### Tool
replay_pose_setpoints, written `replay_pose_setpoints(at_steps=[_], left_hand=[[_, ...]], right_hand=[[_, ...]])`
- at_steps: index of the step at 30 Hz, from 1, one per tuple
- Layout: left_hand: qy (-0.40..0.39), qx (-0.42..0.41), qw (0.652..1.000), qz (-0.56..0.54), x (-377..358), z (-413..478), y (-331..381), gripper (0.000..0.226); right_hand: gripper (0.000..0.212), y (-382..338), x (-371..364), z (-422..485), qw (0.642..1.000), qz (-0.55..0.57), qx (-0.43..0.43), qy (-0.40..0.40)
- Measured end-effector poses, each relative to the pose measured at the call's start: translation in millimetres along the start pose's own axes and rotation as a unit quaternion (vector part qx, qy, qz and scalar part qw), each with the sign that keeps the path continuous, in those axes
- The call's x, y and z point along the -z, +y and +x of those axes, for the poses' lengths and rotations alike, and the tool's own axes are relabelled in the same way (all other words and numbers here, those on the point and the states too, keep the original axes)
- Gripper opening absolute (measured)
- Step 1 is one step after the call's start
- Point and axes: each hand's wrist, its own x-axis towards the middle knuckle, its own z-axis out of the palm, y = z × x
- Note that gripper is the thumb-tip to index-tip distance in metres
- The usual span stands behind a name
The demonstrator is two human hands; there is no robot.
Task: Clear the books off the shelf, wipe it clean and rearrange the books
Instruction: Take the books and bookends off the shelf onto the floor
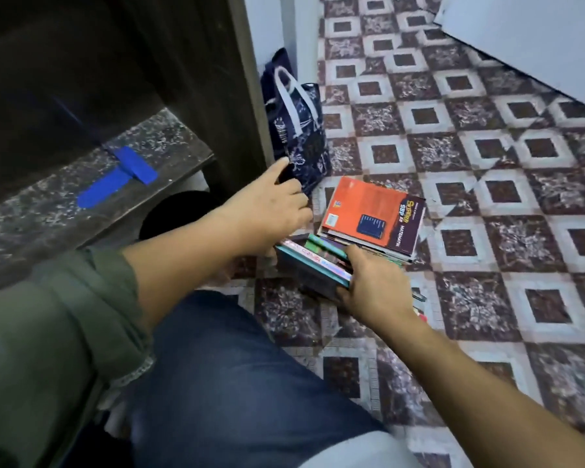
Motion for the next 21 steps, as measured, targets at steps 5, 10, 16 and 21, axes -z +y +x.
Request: replay_pose_setpoints(at_steps=[5, 10, 16, 21], left_hand=[[-0.029, 0.065, 0.989, 0.129, -21.3, 34.8, -9.4, 0.035], [-0.056, 0.065, 0.989, 0.122, -47.0, 58.4, 0.7, 0.025], [-0.059, 0.079, 0.992, 0.077, -56.2, 69.2, 8.6, 0.025], [-0.107, 0.098, 0.984, 0.108, -61.5, 65.7, 6.6, 0.02]], right_hand=[[0.048, 48.1, -28.9, 18.1, 0.997, -0.066, -0.037, 0.029], [0.047, 76.9, -54.9, 53.9, 0.984, -0.114, -0.051, 0.127], [0.032, 87.7, -95.9, 107.3, 0.964, -0.156, -0.057, 0.209], [0.03, 86.2, -161.2, 119.2, 0.979, -0.188, -0.044, 0.061]])
